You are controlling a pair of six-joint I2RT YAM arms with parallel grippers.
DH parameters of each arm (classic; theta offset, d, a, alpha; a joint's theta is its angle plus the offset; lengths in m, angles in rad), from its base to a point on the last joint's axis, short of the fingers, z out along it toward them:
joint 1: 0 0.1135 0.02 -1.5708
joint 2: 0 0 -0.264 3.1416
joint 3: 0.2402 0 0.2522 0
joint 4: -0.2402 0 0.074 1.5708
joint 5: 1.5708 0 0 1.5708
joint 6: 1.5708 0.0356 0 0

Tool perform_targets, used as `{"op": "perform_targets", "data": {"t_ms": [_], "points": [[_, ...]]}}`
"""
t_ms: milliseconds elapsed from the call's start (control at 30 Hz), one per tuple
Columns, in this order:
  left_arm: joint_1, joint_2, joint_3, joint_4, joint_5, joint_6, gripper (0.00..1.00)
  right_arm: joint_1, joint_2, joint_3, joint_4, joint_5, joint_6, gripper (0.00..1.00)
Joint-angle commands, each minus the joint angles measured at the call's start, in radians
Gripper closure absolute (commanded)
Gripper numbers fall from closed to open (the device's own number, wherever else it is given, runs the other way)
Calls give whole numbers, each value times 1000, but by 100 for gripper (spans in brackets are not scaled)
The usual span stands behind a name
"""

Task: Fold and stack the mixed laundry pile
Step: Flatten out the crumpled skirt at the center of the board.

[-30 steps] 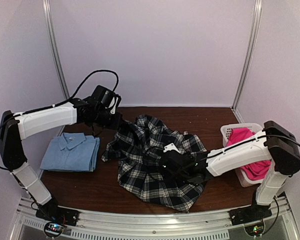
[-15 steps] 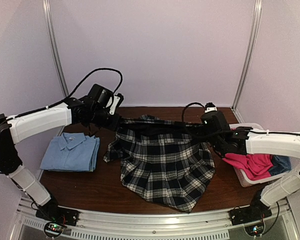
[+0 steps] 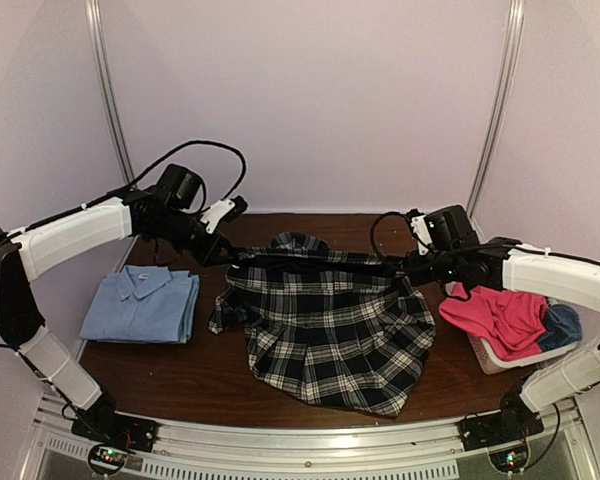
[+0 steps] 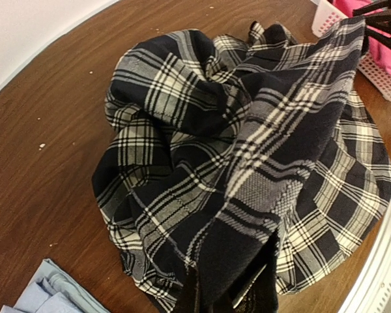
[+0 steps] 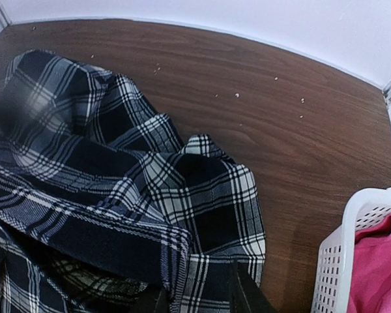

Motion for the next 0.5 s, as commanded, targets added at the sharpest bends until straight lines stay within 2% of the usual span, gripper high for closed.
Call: {"op": "perform_targets", "data": {"t_ms": [0,100,200,267,333,400,467], "points": [[82,-48,-12,-124,198,121,100,-43,-28,21,-222,-92,-59,71],[80,8,-17,-210,164,188,100,-46,19,36,-296,-217,-125,74],[67,79,-25,-212,120,190,100,-43,105,67,-328,-309,-189,79],[49,117,-20,-228,79,198,100,-44,159,95,-347,-344,-217,74],[26,134,-32,-242,-19,224,100,-41,217,124,-391,-338,-253,67],[15,133,-51,-235,-107,233,100,-36,277,140,-424,-294,-256,66],[7,100,-74,-211,-107,243,96,-25,292,140,-423,-301,-252,69]]}}
